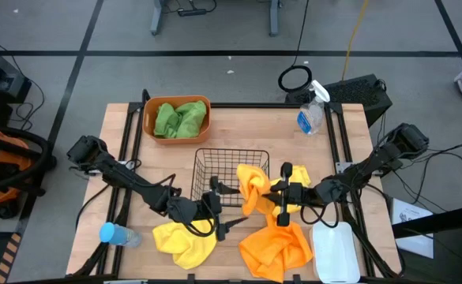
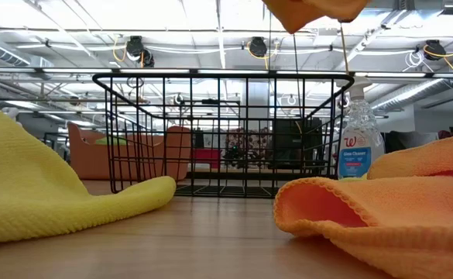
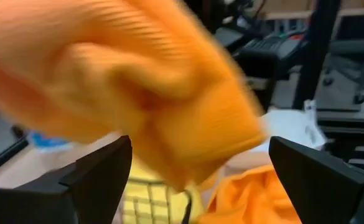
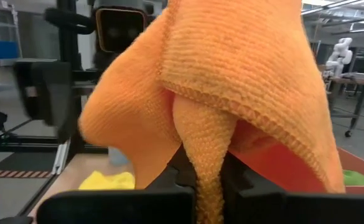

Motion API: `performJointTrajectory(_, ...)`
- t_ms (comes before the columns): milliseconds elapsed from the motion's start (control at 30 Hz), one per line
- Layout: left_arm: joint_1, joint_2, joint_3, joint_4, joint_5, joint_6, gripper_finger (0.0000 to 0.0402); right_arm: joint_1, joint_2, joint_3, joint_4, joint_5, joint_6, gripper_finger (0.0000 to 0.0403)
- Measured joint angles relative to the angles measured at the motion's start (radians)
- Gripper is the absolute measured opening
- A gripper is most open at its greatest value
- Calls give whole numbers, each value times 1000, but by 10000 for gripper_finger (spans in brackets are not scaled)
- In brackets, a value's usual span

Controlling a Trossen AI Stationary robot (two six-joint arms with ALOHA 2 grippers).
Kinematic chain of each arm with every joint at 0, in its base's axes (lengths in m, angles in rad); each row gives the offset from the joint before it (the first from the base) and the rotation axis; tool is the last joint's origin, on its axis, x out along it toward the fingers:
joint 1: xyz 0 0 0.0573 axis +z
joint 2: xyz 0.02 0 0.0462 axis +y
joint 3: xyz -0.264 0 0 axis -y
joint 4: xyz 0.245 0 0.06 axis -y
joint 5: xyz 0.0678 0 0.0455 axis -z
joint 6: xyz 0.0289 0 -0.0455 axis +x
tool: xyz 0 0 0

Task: Sort microfiber towel by color & place in baskets
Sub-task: Put the top orange microfiber cloth into the black wire basket

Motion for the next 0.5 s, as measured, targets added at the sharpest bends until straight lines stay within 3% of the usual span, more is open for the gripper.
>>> performJointTrajectory(200,13,24,0,81,-106,85,382,-3,2,0,37,-4,-9,8)
performJointTrajectory(500,71,24,0,226,-107,187,382,-5,30,0,34,-107,-6,8)
